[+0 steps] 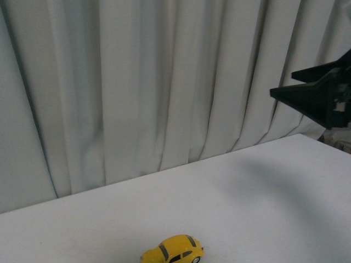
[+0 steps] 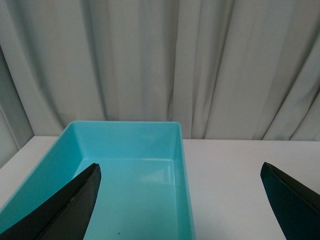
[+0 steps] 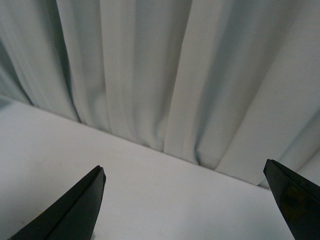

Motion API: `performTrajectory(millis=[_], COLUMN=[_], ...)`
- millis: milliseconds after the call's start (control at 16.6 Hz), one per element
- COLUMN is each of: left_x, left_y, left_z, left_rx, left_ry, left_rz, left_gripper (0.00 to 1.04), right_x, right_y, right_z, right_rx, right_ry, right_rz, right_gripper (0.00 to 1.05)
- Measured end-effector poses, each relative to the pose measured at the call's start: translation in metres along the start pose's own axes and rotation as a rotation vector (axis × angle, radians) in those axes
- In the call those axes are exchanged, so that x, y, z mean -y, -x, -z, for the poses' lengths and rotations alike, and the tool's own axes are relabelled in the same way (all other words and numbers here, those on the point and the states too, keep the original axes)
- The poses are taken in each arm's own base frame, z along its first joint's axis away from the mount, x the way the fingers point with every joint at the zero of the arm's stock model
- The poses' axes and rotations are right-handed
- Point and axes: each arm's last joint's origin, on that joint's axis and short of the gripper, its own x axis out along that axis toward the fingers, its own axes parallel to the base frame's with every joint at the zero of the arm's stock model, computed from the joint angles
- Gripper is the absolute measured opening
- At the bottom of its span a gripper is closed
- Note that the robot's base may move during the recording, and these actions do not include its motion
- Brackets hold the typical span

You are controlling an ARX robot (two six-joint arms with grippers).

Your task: Wind up and store yellow beetle toy

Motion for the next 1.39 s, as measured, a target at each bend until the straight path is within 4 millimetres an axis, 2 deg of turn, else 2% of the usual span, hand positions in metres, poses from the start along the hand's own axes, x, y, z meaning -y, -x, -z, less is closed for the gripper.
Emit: performTrajectory(millis=[242, 362, 543, 604, 785, 966, 1147, 1389], left_x=[0.000, 0.000, 0.000, 0.000, 0.000, 0.000, 0.000, 0.000], left_y=[0.000, 0.000, 0.000, 0.000, 0.000, 0.000, 0.000, 0.000], left_z=[0.000, 0.000, 0.000, 0.000, 0.000, 0.000, 0.000, 0.000], left_rx=[0.000, 0.000, 0.000, 0.000, 0.000, 0.000, 0.000, 0.000], left_ry=[0.000, 0.000, 0.000, 0.000, 0.000, 0.000, 0.000, 0.000], left_rz=[0.000, 0.000, 0.000, 0.000, 0.000, 0.000, 0.000, -0.001], left_gripper=[0.98, 0.98, 0.98, 0.98, 0.98, 0.98, 0.98, 0.98], right_x=[0.011, 0.012, -0.006, -0.021, -0.036, -0.051, -0.063, -0.077], right_y=[-0.057, -0.081, -0.101, -0.113, -0.135, -0.155, -0.179, -0.191], right_z=[0.007, 0.018, 0.043, 0.054, 0.061, 0.071, 0.071, 0.089], right_rx=[-0.182, -0.299, -0.448, -0.480, -0.508, -0.547, -0.552, -0.630], right_ry=[0.080, 0.176, 0.365, 0.499, 0.670, 0.701, 0.764, 0.773], right_rz=[-0.260, -0.417, -0.642, -0.778, -0.853, -0.938, -0.976, -1.045], right_gripper=[0.98, 0.98, 0.98, 0.98, 0.98, 0.98, 0.98, 0.98])
